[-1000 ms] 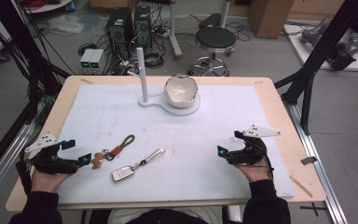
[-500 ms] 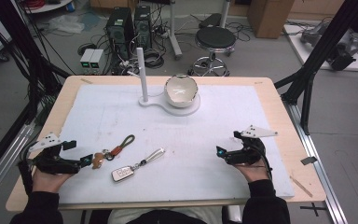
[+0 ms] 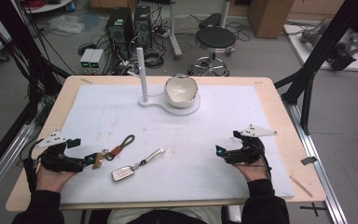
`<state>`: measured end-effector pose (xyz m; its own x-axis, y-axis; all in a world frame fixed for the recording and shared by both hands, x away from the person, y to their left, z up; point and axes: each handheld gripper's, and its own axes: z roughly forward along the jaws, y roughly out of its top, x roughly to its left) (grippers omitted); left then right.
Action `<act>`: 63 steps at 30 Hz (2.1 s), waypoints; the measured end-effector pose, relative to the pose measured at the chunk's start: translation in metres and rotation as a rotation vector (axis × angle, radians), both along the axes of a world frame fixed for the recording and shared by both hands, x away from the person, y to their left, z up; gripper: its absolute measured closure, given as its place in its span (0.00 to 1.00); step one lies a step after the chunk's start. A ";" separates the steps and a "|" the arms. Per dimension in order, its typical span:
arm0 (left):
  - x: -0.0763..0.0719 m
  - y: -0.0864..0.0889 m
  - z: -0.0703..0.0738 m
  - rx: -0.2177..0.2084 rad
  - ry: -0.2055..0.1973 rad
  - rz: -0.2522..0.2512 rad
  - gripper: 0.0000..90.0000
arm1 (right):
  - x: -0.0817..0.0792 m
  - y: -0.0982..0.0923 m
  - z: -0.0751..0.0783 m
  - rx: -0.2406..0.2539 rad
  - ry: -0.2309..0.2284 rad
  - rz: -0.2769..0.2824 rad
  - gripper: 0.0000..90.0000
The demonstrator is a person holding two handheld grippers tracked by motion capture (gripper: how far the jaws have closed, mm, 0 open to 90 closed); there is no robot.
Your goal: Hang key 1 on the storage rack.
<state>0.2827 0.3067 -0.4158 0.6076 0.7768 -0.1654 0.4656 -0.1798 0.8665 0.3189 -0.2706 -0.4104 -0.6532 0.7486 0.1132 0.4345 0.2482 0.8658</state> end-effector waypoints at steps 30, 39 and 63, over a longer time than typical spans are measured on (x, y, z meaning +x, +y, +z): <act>0.027 -0.046 -0.005 0.117 0.081 -0.147 0.02 | 0.000 -0.001 -0.002 -0.029 0.000 -0.024 0.00; 0.034 -0.051 -0.009 0.141 0.123 -0.168 0.03 | 0.001 -0.003 -0.003 -0.044 0.011 -0.032 0.00; 0.048 -0.074 -0.019 0.239 0.175 -0.213 0.10 | 0.002 -0.004 -0.005 -0.067 0.014 -0.050 0.00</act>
<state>0.3304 0.2327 -0.4343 0.7384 0.6653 -0.1103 0.5335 -0.4763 0.6989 0.3212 -0.2743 -0.4154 -0.6133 0.7867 0.0705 0.4597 0.2829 0.8418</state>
